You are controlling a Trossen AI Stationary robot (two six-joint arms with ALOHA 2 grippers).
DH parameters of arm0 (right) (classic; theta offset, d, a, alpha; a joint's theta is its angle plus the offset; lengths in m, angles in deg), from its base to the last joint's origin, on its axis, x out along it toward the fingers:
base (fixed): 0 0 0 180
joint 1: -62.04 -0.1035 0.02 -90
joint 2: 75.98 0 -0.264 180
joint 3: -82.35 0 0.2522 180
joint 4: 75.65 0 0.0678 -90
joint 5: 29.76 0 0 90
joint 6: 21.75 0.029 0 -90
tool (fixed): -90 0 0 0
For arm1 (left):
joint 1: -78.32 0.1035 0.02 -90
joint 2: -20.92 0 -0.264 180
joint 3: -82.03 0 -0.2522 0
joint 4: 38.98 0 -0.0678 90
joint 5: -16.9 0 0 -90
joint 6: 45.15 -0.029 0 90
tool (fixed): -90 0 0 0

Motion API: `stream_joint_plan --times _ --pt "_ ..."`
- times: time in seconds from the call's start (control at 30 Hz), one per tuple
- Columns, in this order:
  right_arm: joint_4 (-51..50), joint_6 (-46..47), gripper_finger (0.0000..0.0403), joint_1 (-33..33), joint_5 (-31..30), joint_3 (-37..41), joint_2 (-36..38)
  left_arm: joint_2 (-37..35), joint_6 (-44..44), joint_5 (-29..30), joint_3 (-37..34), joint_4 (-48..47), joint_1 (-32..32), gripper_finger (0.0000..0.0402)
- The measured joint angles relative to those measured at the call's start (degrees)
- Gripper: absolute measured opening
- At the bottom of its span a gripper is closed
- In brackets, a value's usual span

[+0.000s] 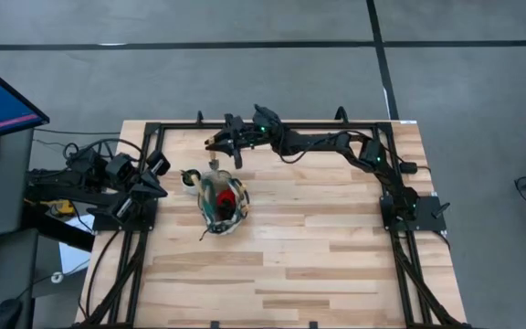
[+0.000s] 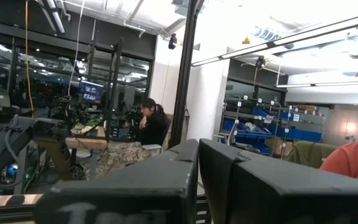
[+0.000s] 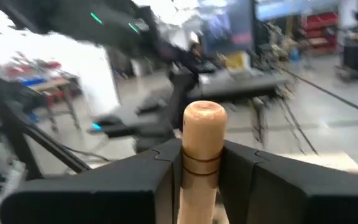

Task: Pick & Place Garden tools in Gardening bag
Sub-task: Put the trowel into the gardening bag

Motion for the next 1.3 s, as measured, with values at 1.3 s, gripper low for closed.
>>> stream_joint_plan --times 1.3 --pt "-3.7 -1.2 0.0061 -0.7 0.5 0.0 -2.4 0.0 -0.1 0.0 0.0 0.4 0.0 0.0003"
